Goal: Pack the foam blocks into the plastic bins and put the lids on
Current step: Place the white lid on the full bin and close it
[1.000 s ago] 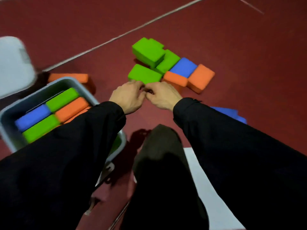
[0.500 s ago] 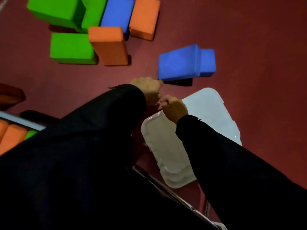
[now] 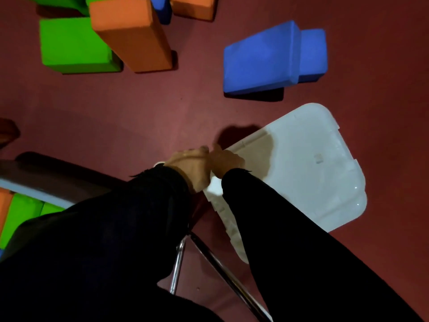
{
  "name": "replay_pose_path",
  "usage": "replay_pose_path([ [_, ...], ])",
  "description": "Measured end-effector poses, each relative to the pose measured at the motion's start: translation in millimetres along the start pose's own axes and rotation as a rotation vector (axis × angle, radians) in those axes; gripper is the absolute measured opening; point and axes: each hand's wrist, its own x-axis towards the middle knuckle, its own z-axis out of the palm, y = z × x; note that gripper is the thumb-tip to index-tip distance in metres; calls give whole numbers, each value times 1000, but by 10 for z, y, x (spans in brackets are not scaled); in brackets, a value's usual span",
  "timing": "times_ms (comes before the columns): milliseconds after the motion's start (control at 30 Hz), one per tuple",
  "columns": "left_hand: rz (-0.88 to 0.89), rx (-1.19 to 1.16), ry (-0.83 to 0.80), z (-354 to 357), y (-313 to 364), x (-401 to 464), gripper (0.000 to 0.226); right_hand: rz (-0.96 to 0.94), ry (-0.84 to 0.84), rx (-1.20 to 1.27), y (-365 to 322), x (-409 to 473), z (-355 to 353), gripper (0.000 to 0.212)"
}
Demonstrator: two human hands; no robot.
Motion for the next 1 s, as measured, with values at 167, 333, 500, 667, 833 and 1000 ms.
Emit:
replay_pose_path([
  [167,-11,-96,31,-11,-114,-87,36,-18,-109,-65,-29,173,225,61],
  [333,-64,-155,36,-28,-169,-149,30,-27,-1,-87,-119,113,289,41],
  [500,-104,-142,8,-73,-119,-245,46,129,91,123,-149,-135,340,39],
  [667,-101,-127,10,-186,-43,-339,49,337,238,430,-104,-374,252,30],
  [833,-87,18,-22,-295,96,-554,51,451,376,836,-192,-849,77,48],
  [1000,-97,62,56,-532,305,-953,47,365,530,1130,-348,-1314,-103,97],
])
